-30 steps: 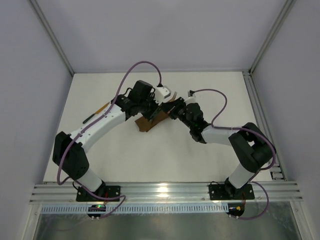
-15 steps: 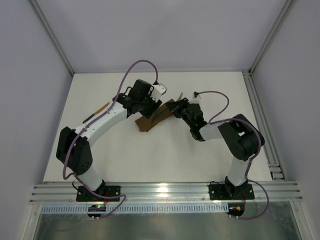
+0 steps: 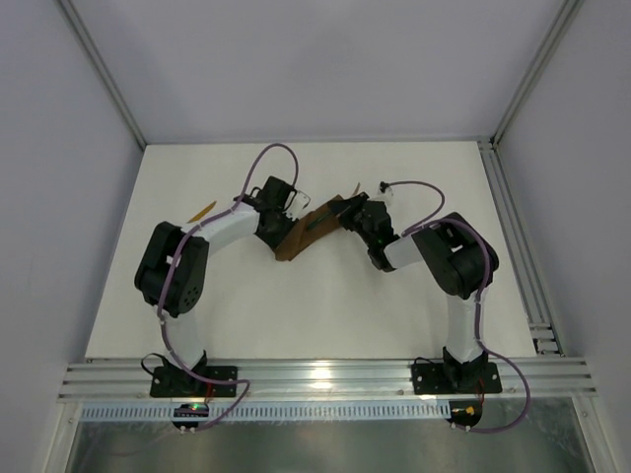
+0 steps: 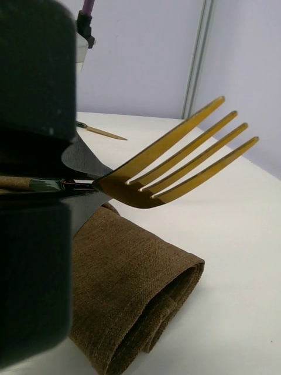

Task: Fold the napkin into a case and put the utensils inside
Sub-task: Stuff the fork into the folded napkin.

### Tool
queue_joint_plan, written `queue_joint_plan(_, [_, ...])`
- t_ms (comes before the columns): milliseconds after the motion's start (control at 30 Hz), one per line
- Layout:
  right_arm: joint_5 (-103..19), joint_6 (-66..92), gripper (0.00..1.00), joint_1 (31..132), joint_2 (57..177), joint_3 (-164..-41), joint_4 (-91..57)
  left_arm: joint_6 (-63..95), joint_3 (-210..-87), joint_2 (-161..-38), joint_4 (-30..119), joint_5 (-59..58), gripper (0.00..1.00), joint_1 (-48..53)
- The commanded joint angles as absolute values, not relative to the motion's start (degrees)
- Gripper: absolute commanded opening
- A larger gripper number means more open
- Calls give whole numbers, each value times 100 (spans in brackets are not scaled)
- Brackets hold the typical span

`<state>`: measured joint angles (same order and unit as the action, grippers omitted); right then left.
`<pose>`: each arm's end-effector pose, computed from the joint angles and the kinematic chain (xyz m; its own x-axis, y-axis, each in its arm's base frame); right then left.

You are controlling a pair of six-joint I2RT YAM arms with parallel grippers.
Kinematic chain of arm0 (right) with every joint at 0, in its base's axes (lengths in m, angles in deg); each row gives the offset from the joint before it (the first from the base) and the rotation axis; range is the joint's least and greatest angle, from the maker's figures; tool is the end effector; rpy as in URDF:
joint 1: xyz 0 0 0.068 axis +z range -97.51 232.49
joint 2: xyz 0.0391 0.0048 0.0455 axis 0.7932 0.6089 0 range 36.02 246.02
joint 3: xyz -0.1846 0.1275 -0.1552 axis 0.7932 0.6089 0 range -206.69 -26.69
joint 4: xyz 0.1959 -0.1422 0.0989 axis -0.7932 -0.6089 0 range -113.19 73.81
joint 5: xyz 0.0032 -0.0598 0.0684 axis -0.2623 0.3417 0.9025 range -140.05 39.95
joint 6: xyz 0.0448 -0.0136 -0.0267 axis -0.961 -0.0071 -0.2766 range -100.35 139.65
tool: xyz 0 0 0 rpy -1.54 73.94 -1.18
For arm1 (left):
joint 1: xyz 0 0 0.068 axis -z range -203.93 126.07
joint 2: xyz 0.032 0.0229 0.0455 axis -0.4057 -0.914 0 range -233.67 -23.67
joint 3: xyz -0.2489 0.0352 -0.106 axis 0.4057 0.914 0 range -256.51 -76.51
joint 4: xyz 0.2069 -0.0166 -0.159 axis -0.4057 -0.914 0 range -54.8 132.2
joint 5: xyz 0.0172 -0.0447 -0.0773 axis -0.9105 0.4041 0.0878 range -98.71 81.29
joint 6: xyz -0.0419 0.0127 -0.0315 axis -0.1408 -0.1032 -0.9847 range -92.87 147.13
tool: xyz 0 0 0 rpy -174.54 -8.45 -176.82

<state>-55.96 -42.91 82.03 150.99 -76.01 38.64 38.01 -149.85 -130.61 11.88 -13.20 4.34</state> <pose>0.3451 0.1914 0.1337 -0.4325 0.7696 -0.4697 -0.0404 0.5039 0.8628 0.3380 -0.1787 0.1821 -0.6934 0.5865 -0.4185 0.5832 0.7980 0.1521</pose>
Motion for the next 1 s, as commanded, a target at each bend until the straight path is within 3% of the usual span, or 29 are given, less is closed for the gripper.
queue_joint_plan(0, [-5945,-4275,3,8228,15203,-7801,4173,3707,-14946,-12984,1574,-1135,36,454])
queue_joint_plan(433, [-5954,-4565,3,8298,15686,-8206,3672,3742,-14963,-13037,1654,-1073,37,454])
queue_joint_plan(700, [-5822,-4723,9,8422,15906,-8312,3865,3733,-14954,-13072,1680,-1020,37,454])
queue_joint_plan(800, [-5840,-4776,13,8430,15906,-8268,3892,3733,-14963,-13072,1689,-1029,37,454])
queue_joint_plan(967, [-5760,-4714,38,8422,15679,-8110,3655,3742,-14963,-13037,1663,-1047,37,454])
